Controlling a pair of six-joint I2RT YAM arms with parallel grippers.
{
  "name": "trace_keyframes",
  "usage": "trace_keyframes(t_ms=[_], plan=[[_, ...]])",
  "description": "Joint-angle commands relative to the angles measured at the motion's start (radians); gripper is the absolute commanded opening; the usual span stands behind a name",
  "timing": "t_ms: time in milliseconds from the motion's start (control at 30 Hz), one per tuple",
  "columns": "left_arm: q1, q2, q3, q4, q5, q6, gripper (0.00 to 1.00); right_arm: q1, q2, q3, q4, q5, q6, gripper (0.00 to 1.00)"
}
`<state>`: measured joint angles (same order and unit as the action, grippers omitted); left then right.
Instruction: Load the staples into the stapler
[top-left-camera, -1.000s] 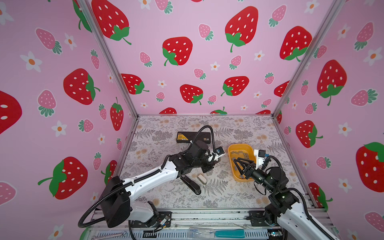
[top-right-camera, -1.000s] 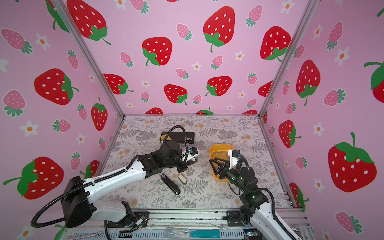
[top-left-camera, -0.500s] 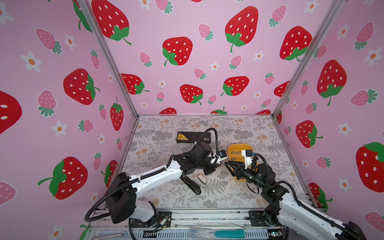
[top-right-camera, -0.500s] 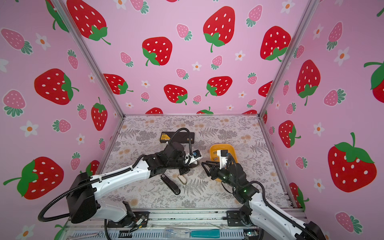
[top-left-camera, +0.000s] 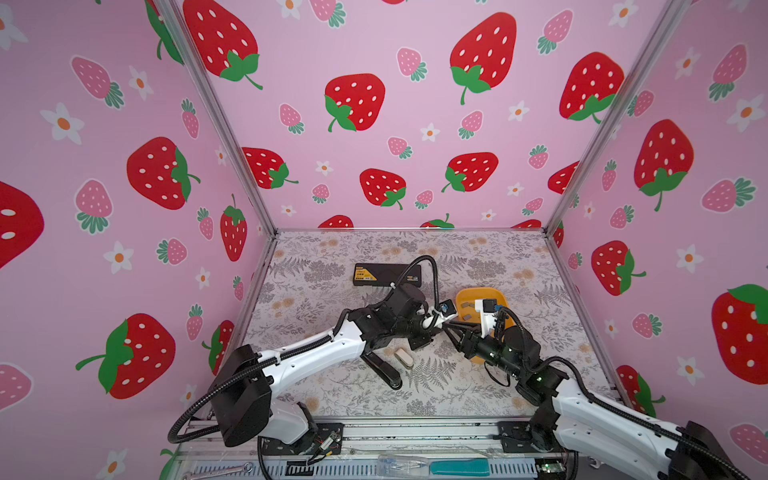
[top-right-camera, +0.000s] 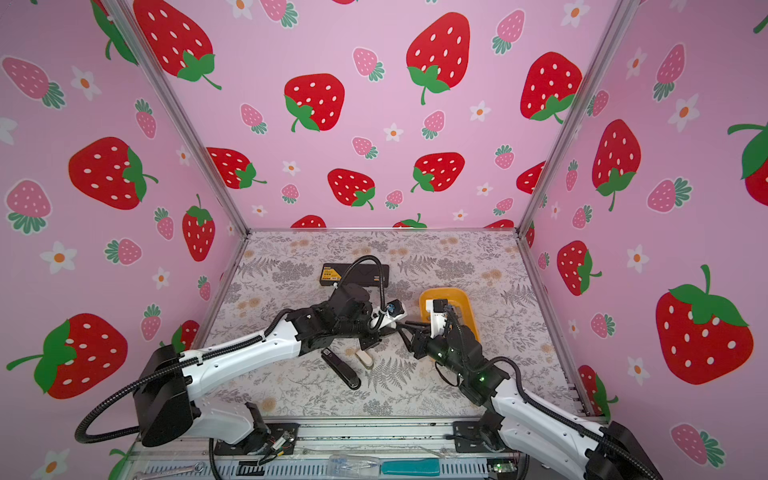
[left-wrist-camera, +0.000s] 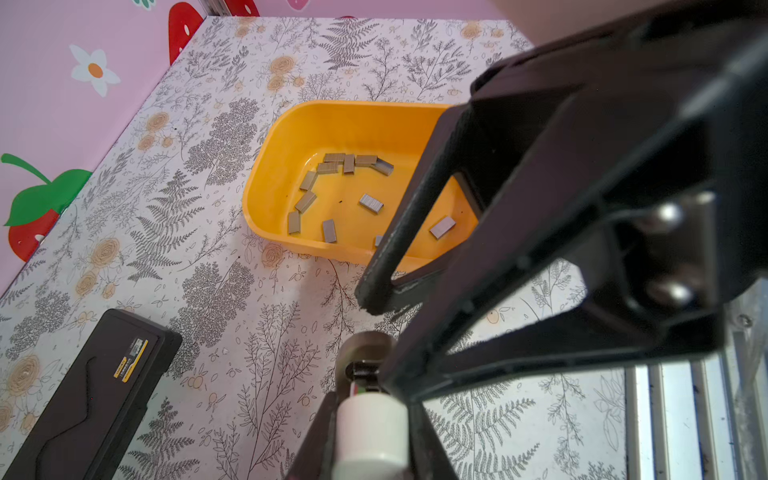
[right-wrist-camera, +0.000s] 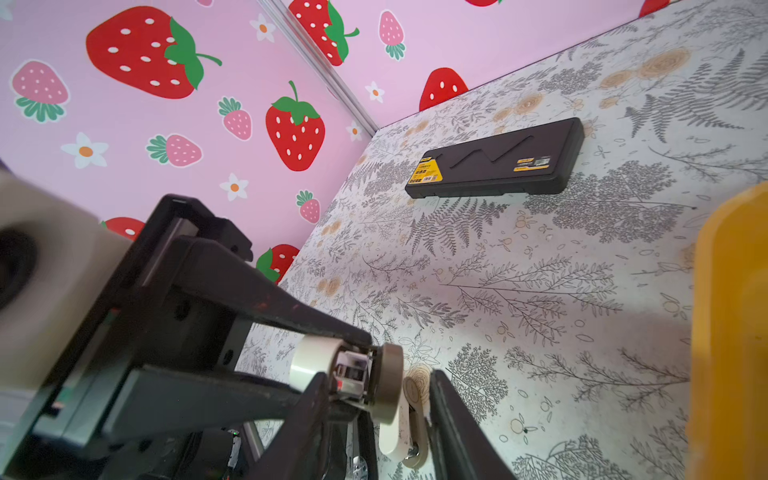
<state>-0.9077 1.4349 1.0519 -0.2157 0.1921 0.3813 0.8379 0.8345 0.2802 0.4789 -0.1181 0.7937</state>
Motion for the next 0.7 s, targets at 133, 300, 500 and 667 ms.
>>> trace_keyframes(t_ms=[133, 300, 500, 667], plan=[[-0.018, -0.028, 0.041, -0.002, 0.017, 0.022, 0.0, 0.006, 0.038, 0.017, 0.027, 0.067, 0.013, 0.37], [-0.019, -0.036, 0.045, 0.004, 0.014, 0.008, 0.0, 0.008, 0.069, 0.022, 0.056, 0.043, 0.013, 0.36], [-0.018, -0.068, 0.035, 0.032, -0.001, -0.023, 0.0, 0.011, 0.127, 0.03, 0.061, 0.049, 0.005, 0.33], [-0.018, -0.095, 0.029, 0.041, 0.01, -0.027, 0.0, 0.014, 0.15, 0.031, 0.073, 0.049, 0.005, 0.31]])
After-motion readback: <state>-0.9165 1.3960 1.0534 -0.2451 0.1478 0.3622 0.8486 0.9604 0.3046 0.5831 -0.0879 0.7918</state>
